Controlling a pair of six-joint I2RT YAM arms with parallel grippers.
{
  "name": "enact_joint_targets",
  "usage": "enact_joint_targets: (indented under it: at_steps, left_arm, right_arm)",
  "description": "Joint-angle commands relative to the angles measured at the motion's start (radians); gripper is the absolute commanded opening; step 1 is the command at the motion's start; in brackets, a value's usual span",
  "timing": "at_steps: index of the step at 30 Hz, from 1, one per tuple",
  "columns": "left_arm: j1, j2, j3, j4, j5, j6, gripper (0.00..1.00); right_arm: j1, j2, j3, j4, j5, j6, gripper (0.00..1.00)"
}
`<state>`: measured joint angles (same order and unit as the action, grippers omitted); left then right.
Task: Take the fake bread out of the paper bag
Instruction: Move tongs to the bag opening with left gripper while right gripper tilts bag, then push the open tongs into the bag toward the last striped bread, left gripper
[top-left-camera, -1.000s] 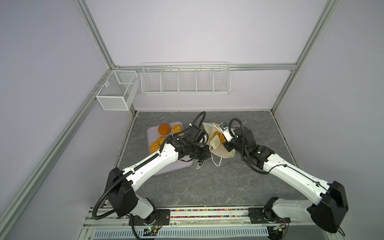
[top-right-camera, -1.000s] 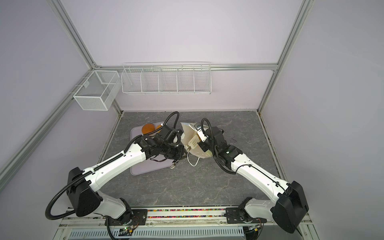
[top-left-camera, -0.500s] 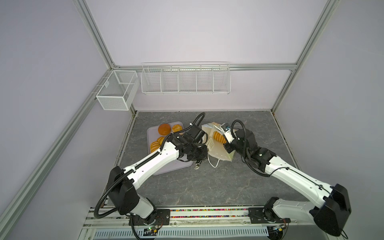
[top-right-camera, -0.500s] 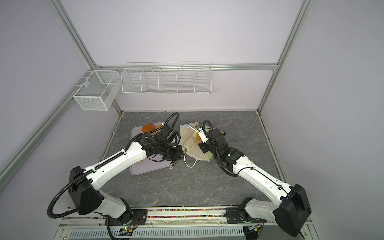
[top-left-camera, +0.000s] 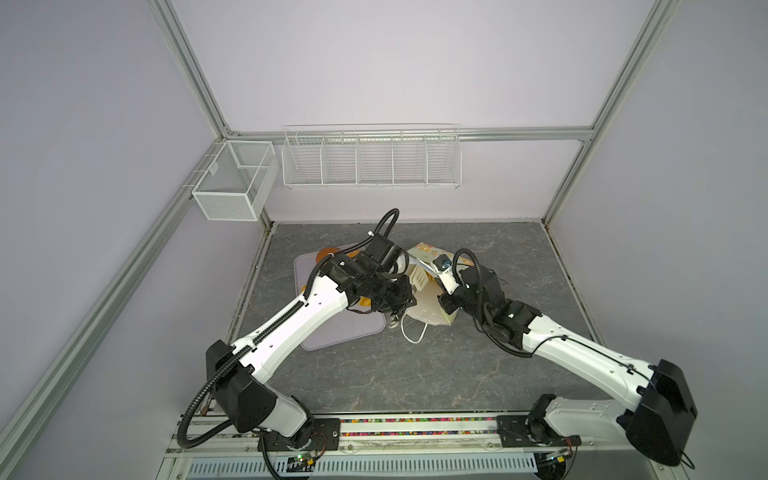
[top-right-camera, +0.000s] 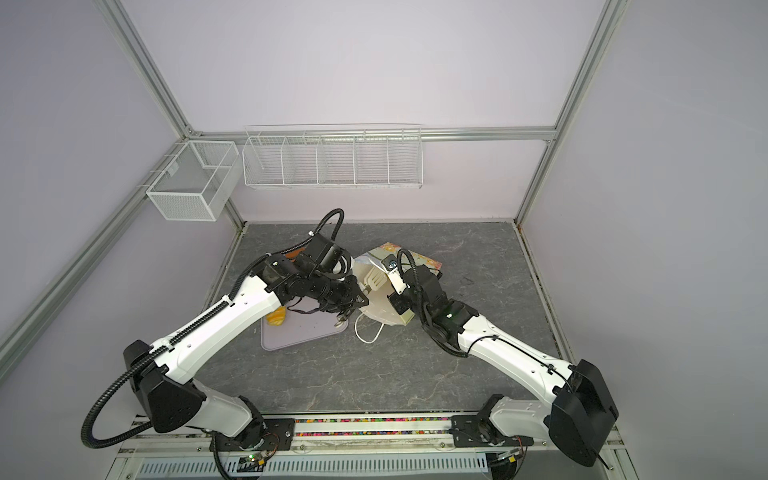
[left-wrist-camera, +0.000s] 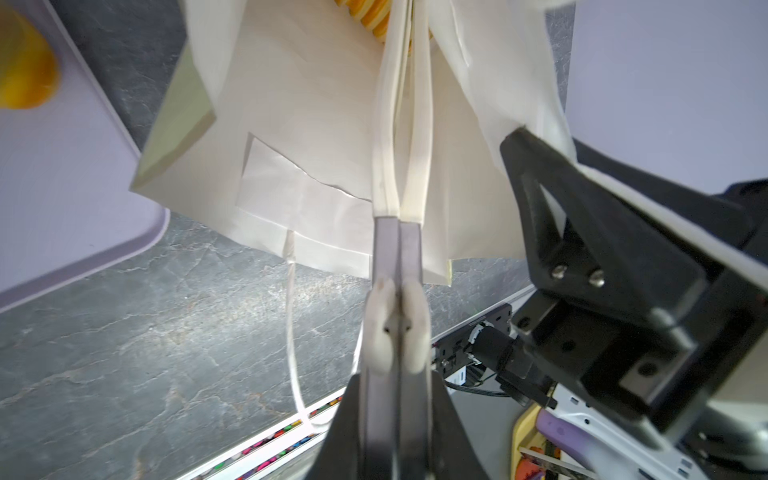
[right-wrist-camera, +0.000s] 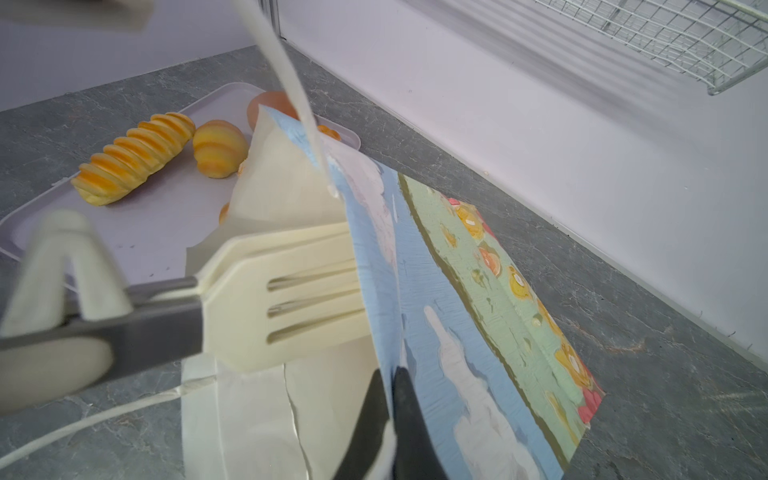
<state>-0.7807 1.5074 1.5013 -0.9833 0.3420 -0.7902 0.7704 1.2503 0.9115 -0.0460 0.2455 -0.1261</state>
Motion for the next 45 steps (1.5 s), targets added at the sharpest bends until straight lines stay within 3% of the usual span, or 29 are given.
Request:
enact_joint_targets:
  at_steps: [1, 5, 14, 25, 32, 40, 45]
  left_arm:
    - [0.0, 0.012, -0.026, 0.15, 0.055, -0.146, 0.08]
    - [0.0, 0.005, -0.126, 0.294, 0.003, -0.252, 0.08]
    - [-0.022, 0.091, -0.155, 0.471, -0.037, -0.363, 0.09]
    - [-0.063, 0.123, -0.31, 0.711, -0.108, -0.411, 0.14]
    - [-0.063, 0.148, -0.338, 0.721, -0.078, -0.411, 0.19]
    - [-0.059, 0.162, -0.331, 0.731, -0.064, -0.396, 0.35]
    - [-0.042, 0.166, -0.333, 0.728, -0.047, -0.375, 0.38]
  right_arm:
    - [0.008, 0.008, -0.009, 0.042, -0.008, 0.019, 0.07]
    - [0.009, -0.001, 0.011, 0.036, 0.009, 0.02, 0.07]
    - [0.007, -0.049, 0.001, 0.023, -0.009, 0.038, 0.07]
    - [0.008, -0.051, 0.043, -0.035, -0.004, 0.098, 0.07]
    - [0.008, -0.047, 0.046, -0.031, 0.008, 0.084, 0.07]
    - [0.008, -0.067, 0.012, 0.002, -0.055, 0.029, 0.07]
    - [0.01, -0.087, -0.006, 0.003, -0.077, -0.007, 0.07]
